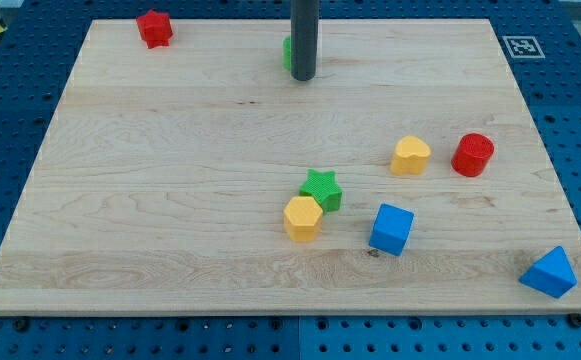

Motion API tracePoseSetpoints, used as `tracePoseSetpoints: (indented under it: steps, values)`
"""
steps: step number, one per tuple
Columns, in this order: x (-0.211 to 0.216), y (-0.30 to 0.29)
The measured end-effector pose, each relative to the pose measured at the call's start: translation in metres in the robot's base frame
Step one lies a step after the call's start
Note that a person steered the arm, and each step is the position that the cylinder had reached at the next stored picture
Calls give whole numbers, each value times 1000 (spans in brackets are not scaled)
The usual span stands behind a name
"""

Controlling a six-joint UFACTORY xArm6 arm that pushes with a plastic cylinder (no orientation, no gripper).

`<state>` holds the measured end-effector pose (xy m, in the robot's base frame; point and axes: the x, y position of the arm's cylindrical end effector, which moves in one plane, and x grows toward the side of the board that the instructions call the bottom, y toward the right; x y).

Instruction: Slide the green circle to the top center of the board

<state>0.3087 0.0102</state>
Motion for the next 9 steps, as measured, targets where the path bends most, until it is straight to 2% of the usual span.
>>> tracePoseSetpoints:
  steps: [2, 4, 6, 7, 8, 9]
  values:
    - [-5, -22]
    - [-10, -11]
    - [-43, -11]
    - [-45, -11]
    - [-11, -10]
    - [57, 7]
